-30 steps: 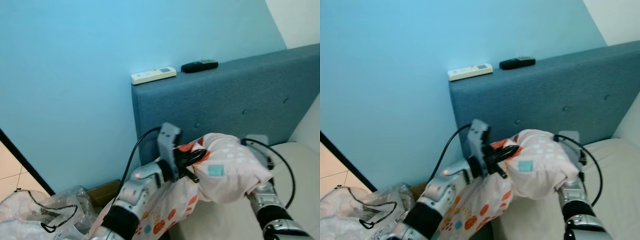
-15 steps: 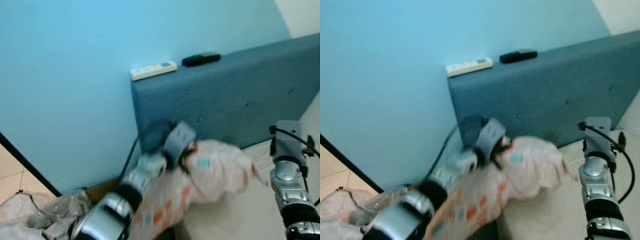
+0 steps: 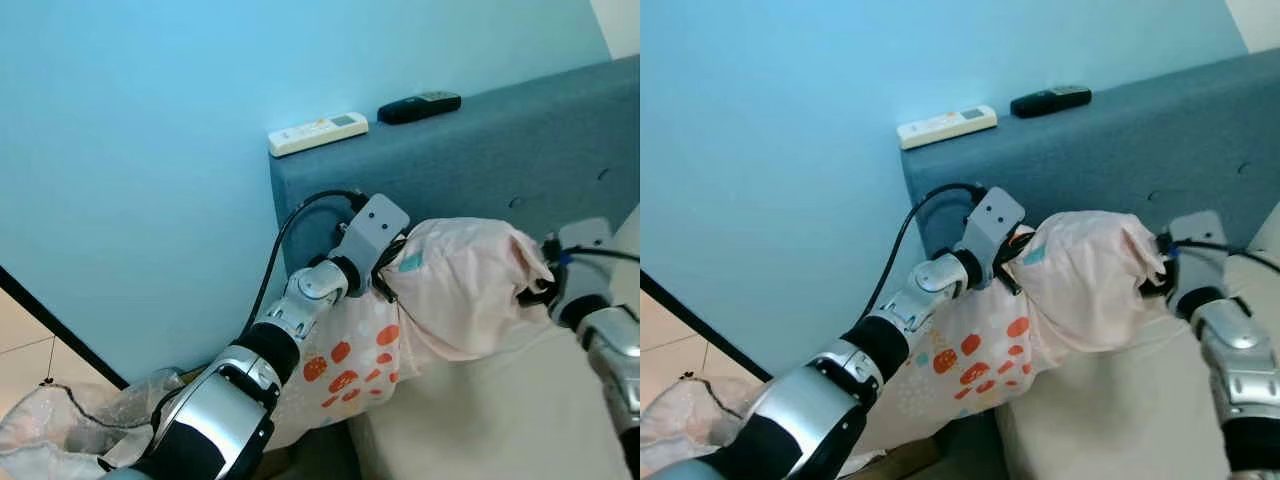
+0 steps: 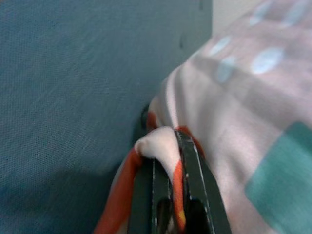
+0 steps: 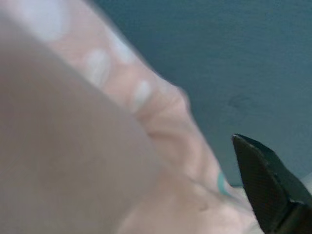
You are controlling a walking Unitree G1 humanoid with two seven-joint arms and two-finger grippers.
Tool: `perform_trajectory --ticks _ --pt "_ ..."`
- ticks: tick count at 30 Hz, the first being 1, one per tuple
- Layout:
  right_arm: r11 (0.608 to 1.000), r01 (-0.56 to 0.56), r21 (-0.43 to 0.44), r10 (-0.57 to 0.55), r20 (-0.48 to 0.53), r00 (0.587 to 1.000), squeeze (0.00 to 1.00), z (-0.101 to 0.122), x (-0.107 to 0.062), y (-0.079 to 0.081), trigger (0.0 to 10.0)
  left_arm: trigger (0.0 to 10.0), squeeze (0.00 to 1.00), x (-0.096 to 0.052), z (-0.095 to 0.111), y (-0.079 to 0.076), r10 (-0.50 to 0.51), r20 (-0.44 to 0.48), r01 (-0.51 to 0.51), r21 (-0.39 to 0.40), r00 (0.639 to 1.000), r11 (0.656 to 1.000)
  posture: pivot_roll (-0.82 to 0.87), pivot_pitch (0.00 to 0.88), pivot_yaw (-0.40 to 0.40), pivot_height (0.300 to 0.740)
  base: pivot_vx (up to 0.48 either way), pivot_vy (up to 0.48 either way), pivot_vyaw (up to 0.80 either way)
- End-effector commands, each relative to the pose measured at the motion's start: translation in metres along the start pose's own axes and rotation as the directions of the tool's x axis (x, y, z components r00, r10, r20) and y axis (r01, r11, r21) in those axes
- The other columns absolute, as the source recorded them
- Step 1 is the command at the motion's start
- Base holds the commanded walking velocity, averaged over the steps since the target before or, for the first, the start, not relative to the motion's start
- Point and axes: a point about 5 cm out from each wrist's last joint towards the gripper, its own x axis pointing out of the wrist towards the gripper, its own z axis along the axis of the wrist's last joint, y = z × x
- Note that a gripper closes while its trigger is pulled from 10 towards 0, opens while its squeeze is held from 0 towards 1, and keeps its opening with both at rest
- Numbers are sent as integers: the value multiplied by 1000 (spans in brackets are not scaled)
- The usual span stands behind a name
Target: Clean up the room
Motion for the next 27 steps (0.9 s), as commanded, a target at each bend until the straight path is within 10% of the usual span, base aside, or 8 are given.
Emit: perform_trajectory --ticks 1,12,17,20,25,27 --pt "991 -134 6 134 15 991 1000 9 -5 7 10000 10000 0 6 -5 -44 -67 49 71 -92 997 993 -180 111 58 735 0 0 0" --pt "904 -424 55 414 127 901 1000 48 -49 -12 10000 10000 0 -7 -23 -54 -100 38 104 -102 994 989 -175 106 45 735 0 0 0" --pt "703 -711 -17 692 248 678 1000 93 -60 8 10000 10000 0 -18 -31 -57 -130 63 136 -106 990 985 -177 107 42 735 0 0 0" --pt "586 -806 -85 810 102 578 1000 95 -52 25 10000 10000 0 -23 -33 -57 -152 82 160 -102 985 982 -171 108 37 735 0 0 0" --pt "526 -837 -150 848 24 529 1000 99 -46 33 10000 10000 0 -26 -35 -59 -168 91 176 -101 982 979 -170 100 27 735 0 0 0" --pt "376 -895 -240 900 -138 414 1000 96 -39 56 10000 10000 0 -30 -36 -63 -182 102 192 -99 978 976 -168 96 18 735 0 0 0"
